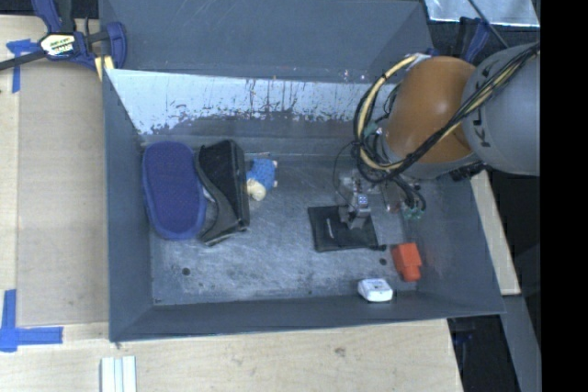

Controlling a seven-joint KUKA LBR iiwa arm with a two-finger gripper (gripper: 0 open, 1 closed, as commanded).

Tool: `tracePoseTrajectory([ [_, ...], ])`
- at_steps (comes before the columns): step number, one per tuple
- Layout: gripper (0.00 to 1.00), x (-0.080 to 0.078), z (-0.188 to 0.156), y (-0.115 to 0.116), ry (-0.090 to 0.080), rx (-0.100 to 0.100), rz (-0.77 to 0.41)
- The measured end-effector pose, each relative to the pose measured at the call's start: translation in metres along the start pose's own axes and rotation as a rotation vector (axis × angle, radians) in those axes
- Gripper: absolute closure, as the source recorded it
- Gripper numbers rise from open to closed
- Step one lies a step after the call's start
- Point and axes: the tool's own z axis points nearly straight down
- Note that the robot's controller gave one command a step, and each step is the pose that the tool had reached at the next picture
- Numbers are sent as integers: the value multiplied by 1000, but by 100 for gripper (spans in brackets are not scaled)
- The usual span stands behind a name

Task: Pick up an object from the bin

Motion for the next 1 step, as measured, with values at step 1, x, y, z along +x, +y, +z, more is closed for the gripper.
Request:
tracePoseTrajectory([
  [1,100,-2,-15,0,1,-1,-1],
])
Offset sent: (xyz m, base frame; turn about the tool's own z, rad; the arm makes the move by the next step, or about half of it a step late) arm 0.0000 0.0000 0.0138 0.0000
